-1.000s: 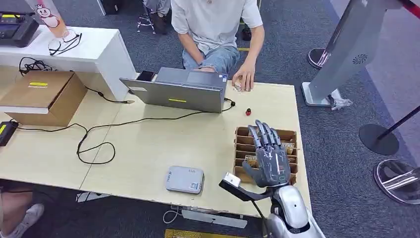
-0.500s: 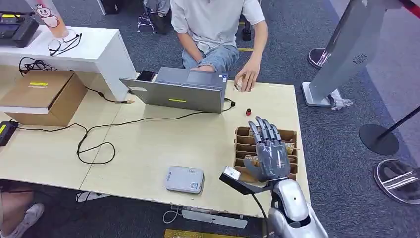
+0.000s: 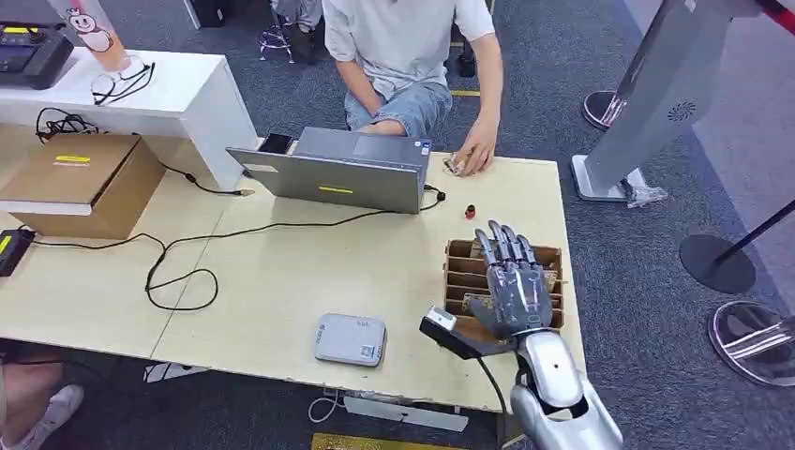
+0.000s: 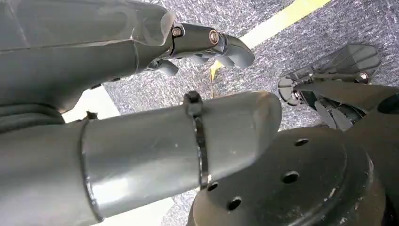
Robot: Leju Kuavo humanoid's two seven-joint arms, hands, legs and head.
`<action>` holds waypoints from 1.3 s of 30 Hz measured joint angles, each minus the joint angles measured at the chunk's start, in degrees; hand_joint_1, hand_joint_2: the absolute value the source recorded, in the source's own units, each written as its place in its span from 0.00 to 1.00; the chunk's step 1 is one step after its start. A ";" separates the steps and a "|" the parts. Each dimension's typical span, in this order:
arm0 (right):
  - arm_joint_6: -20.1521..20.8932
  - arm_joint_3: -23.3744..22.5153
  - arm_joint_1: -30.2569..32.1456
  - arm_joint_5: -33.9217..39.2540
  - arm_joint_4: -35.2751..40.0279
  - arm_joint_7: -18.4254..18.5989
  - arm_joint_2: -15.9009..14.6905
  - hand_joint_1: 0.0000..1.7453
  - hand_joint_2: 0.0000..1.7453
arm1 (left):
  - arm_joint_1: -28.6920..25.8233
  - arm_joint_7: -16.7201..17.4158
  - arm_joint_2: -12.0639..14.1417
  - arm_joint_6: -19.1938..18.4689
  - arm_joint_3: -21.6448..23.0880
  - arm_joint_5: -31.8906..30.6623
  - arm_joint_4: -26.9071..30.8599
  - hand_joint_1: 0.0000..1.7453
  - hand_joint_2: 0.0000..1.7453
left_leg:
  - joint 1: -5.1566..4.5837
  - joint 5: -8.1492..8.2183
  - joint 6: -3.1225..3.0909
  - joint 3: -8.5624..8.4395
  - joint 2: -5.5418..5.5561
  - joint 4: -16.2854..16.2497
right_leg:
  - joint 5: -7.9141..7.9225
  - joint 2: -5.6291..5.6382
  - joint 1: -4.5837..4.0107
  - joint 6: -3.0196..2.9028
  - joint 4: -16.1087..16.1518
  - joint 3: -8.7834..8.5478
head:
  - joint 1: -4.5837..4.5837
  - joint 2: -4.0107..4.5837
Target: Pass the card to the sensor for recognition and then transmit it.
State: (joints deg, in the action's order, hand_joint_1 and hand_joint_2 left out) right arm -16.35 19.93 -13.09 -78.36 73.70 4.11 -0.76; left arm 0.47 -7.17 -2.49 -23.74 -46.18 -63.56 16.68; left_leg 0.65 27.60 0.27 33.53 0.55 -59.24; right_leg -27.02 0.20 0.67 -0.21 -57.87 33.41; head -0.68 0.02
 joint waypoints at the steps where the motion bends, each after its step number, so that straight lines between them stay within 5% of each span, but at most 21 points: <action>1: 0.09 -0.07 -0.07 0.00 -0.17 0.09 0.00 0.00 1.00 | -0.01 0.00 -0.04 -0.02 -0.15 -0.04 0.02 0.00 0.00 | 0.00 0.00 0.00 0.00 0.00 0.00 | 0.00 0.00 0.00 0.00 0.00 0.00 | 0.00 0.00; 35: 0.26 -4.24 2.68 -0.87 4.09 0.48 -0.11 0.00 1.00 | -1.31 0.02 -2.03 -1.99 -3.85 -1.29 4.00 0.00 0.00 | 0.00 0.00 0.00 -0.01 -0.01 0.00 | 0.00 0.00 0.00 0.00 0.00 0.01 | 0.00 0.00; 39: 0.30 -4.28 3.53 -0.92 5.20 0.50 -0.20 0.11 1.00 | -1.32 0.02 -2.12 -1.99 -3.93 -1.53 4.20 0.00 0.00 | 0.00 0.00 0.00 -0.01 0.00 0.00 | 0.00 0.00 0.00 0.00 0.00 0.00 | -0.02 0.00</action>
State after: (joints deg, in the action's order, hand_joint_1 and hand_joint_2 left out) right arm -16.04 15.65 -9.55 -79.28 78.90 4.61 -0.96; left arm -0.85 -7.15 -4.61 -25.73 -50.12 -65.09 20.87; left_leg 0.64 27.60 0.27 33.53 0.55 -59.24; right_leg -27.02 0.20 0.67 -0.21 -57.87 33.42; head -0.70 0.02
